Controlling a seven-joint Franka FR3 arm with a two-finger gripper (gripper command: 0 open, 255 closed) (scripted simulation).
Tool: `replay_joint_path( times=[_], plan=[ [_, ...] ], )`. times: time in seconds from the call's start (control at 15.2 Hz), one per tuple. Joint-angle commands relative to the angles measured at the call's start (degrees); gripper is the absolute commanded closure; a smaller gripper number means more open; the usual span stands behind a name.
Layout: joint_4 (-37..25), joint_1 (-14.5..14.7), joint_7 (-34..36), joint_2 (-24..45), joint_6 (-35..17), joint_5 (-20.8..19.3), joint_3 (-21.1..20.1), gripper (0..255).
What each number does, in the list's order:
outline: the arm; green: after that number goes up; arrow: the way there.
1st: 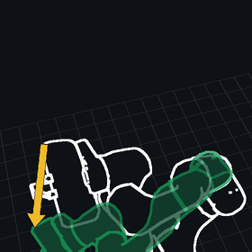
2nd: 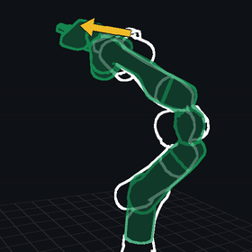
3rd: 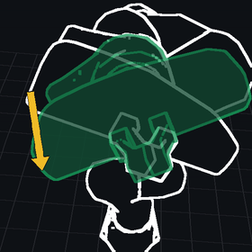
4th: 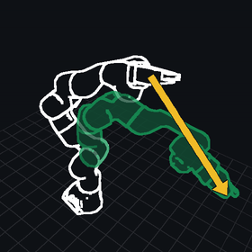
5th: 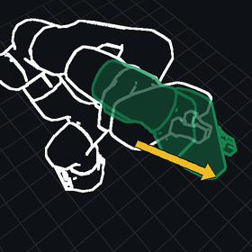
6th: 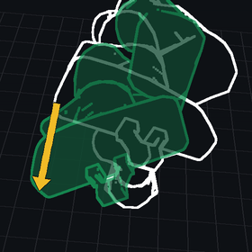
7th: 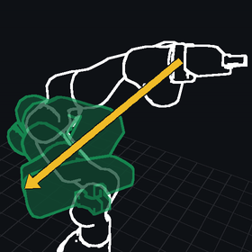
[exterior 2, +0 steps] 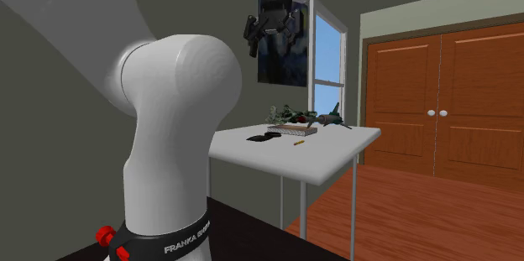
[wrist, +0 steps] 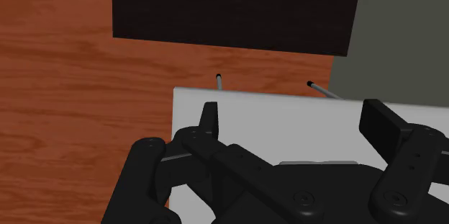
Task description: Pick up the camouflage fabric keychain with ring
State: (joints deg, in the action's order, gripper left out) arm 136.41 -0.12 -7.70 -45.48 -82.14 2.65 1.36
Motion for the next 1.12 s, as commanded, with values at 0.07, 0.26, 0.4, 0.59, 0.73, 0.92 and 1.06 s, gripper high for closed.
replay_joint_path(
  times=[0.07,0.26,0.4,0.59,0.73,0.92,1.06],
  plan=[
    [0.2,0.3,0.7,1.4,-1.6,0.5,-0.8,0],
    [0.2,1.1,2.9,6.0,-6.4,2.0,-3.1,0],
    [-0.1,1.6,4.3,9.4,-9.5,2.7,-4.6,0],
    [-1.3,2.3,6.3,14.9,-13.9,3.6,-6.7,0],
    [-2.4,2.7,7.8,18.7,-16.6,3.9,-8.1,0],
    [-4.7,3.2,9.9,24.8,-20.5,4.0,-10.0,0],
    [-6.7,3.5,11.4,29.0,-22.7,3.7,-11.2,0]
  ],
)
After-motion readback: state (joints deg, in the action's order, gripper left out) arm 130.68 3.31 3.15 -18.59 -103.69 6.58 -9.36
